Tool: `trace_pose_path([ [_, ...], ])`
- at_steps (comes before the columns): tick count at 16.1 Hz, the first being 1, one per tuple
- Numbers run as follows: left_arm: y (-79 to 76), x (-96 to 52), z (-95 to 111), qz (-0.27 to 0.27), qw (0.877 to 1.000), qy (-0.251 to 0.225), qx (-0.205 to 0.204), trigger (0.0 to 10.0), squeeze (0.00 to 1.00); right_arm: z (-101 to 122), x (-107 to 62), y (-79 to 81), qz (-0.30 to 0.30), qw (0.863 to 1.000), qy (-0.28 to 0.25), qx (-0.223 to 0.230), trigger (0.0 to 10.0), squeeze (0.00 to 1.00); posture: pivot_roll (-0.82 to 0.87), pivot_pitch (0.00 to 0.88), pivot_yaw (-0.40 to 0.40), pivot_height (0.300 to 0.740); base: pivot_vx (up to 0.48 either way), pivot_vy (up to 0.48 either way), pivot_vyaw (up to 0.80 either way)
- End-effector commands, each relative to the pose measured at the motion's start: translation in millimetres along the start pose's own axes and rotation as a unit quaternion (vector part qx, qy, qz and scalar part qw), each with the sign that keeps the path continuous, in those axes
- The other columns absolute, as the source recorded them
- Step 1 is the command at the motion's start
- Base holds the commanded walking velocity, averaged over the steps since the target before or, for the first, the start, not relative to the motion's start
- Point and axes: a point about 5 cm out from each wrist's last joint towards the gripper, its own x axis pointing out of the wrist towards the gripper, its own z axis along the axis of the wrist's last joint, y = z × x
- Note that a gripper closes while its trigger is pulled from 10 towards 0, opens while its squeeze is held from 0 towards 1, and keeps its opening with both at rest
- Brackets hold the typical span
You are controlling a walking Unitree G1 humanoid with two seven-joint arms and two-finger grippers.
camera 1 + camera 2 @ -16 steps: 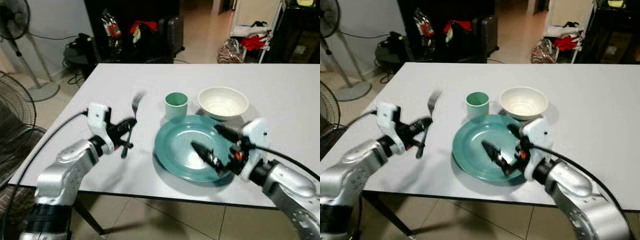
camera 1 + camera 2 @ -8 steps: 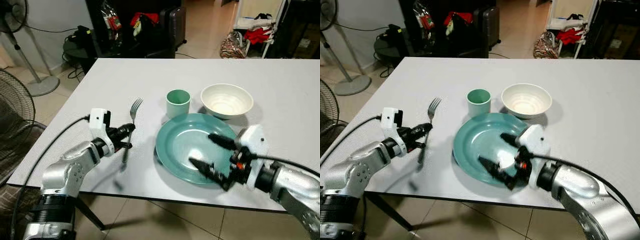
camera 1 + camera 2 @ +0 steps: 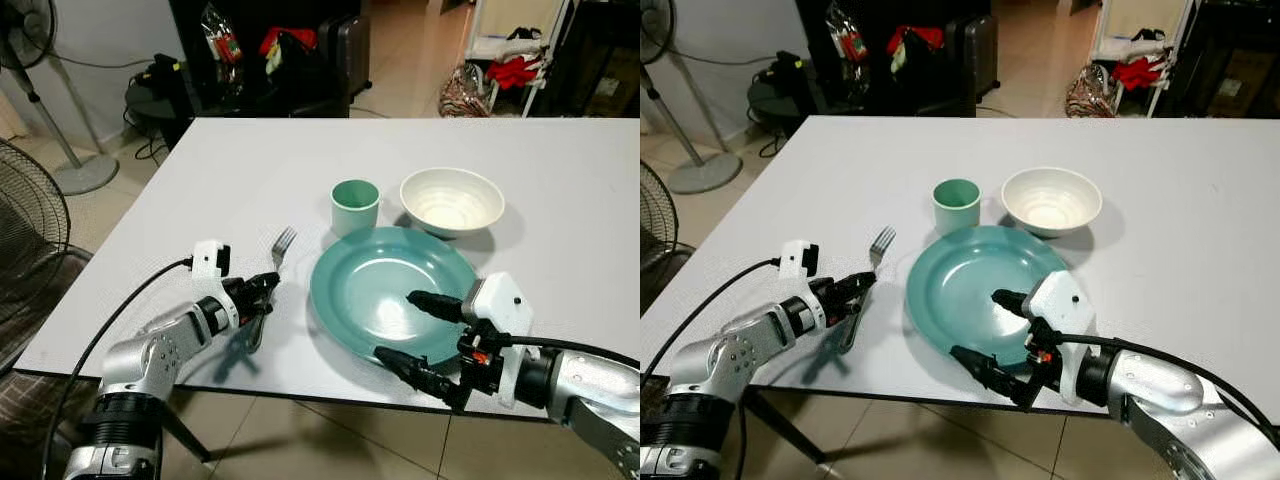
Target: Setting the table
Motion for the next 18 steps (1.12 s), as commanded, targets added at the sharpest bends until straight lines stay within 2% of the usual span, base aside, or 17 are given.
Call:
trace_pose_path([
  [1,7.3,-2.4,-5,0.011,1.0,0.008,-0.015,10.0,0.0,3,-0.4,4.5,0.016,1.0,0.0,-0.007,10.0,0.0,-0.2,0.0,0.118,0.74,0.0,0.0,0.0],
  [4,12.1,-2.6,-17,0.015,0.999,0.024,-0.029,10.0,0.0,0,-0.7,7.7,0.024,1.0,0.01,-0.008,10.0,0.0,-0.2,0.0,0.119,0.74,0.0,0.0,0.0],
  [13,21.0,4.7,-14,0.052,0.998,0.008,-0.038,10.0,0.0,0,0.3,6.3,0.026,1.0,0.011,-0.01,10.0,0.0,-0.21,0.0,0.132,0.74,0.0,0.0,0.0],
  [14,21.6,4.6,-15,0.054,0.998,0.007,-0.039,10.0,0.13,0,0.5,6.0,0.025,1.0,0.01,-0.01,10.0,0.0,-0.21,0.0,0.133,0.74,0.0,0.0,0.0],
  [15,23.1,4.1,-15,0.062,0.997,0.004,-0.043,10.0,0.55,1,0.9,5.3,0.024,1.0,0.009,-0.012,10.0,0.0,-0.21,0.0,0.134,0.74,0.0,0.0,0.0],
  [18,26.0,3.0,-18,0.075,0.996,-0.003,-0.054,10.0,0.92,2,0.5,3.1,0.026,1.0,0.009,-0.015,10.0,0.0,-0.21,0.0,0.129,0.74,0.0,0.0,0.0],
])
